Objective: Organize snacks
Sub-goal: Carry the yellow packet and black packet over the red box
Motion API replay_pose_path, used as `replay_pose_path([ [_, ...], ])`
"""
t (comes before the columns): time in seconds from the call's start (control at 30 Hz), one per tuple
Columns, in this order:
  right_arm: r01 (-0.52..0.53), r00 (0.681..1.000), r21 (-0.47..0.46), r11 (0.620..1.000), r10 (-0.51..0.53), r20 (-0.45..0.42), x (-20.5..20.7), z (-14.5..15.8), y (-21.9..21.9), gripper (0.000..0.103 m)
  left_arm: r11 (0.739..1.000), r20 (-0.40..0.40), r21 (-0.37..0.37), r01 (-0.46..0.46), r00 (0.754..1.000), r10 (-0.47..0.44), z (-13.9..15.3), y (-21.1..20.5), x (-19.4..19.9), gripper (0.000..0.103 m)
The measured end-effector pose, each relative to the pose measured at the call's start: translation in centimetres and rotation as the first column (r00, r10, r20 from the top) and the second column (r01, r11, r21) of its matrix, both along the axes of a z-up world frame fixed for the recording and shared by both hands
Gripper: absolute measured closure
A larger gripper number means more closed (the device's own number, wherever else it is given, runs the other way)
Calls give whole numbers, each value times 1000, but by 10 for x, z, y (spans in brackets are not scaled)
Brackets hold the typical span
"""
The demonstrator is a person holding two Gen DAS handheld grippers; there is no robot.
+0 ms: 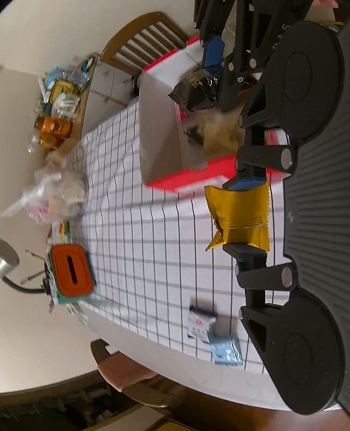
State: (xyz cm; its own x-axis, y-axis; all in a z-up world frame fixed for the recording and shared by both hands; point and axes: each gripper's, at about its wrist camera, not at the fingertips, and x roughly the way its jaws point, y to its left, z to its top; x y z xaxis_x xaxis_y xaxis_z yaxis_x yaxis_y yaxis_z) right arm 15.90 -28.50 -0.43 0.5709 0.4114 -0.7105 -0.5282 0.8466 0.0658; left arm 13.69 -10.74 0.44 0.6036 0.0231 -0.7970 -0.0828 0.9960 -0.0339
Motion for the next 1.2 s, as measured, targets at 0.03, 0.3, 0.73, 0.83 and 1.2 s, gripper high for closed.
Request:
replay_pose_path([
  [0.03,7,1000,-1,1000,-7,2,1,0,-8,71,1000,1,1,3,1000,-3,1,-8,1,64],
  [0.3,71,997,-13,997,-71,1,12,-5,-64,71,998,-29,20,60,998,-59,-5,-66,20,63],
  [0.73,134,989,-113,984,-141,-49,50,-37,-105,71,983,-147,70,168,977,-157,-41,-131,65,63],
  [0.83,143,986,-136,980,-154,-71,62,-47,-106,71,986,-180,58,158,973,-145,-48,-133,81,63],
  [1.2,156,978,-186,970,-178,-106,93,-72,-98,71,987,-291,95,129,952,-96,-83,-134,116,63],
])
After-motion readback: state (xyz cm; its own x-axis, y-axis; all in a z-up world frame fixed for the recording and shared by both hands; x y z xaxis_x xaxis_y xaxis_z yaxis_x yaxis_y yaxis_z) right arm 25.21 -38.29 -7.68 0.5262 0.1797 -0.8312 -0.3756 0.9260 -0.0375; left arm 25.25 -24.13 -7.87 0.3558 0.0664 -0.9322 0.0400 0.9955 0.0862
